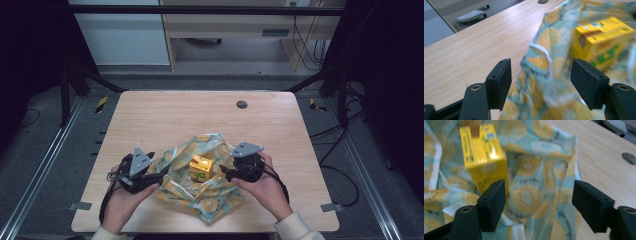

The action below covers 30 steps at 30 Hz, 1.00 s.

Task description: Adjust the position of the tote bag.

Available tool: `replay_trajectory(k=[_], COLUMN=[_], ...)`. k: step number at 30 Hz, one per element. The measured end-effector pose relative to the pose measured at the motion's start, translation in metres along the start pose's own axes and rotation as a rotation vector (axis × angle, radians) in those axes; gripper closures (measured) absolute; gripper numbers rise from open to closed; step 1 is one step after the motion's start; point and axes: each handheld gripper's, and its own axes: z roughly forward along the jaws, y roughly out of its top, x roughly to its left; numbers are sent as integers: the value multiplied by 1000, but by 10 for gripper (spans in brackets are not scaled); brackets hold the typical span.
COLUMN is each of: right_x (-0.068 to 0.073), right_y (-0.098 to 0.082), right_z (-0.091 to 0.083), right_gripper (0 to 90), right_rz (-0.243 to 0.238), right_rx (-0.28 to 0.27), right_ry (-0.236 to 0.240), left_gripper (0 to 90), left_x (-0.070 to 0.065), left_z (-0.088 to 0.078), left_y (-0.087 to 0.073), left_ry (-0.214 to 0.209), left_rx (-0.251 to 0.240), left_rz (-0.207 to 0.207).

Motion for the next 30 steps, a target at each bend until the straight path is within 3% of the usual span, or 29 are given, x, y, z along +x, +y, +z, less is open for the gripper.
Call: replay_trajectory(k=[3,6,8,10,13,18,21,23,25,26,28,30], right_x=[8,12,13,16,22,17,14,12,9,8,6,5], right_y=[-19,-40,-51,-61,-70,-81,-81,-80,-83,-86,-89,-86], right_z=[-2,2,3,1,-6,-11,-14,-18,-21,-22,-22,-23], right_gripper=[191,129,178,285,366,693,884,900,900,900,900,851], right_rz=[-4,2,18,51,16,17,13,12,16,19,34,27], right_rx=[27,81,85,87,128,158,148,149,173,185,191,154], right_ry=[-35,-26,-20,20,31,65,87,92,89,88,93,115], left_gripper=[337,393,450,539,603,728,823,865,881,881,873,787], left_x=[0,-2,-3,-7,-11,-15,-13,-11,-7,-5,-2,-2], left_z=[20,31,32,28,24,24,24,23,27,28,29,25], left_y=[-8,-24,-32,-36,-40,-41,-42,-43,-48,-50,-51,-48], left_ry=[-17,-27,-43,-67,-81,-101,-107,-108,-50,-54,-101,-102], left_rx=[63,120,150,176,193,232,245,264,312,328,300,264], left_rz=[-5,6,8,38,55,101,104,103,130,127,80,81])
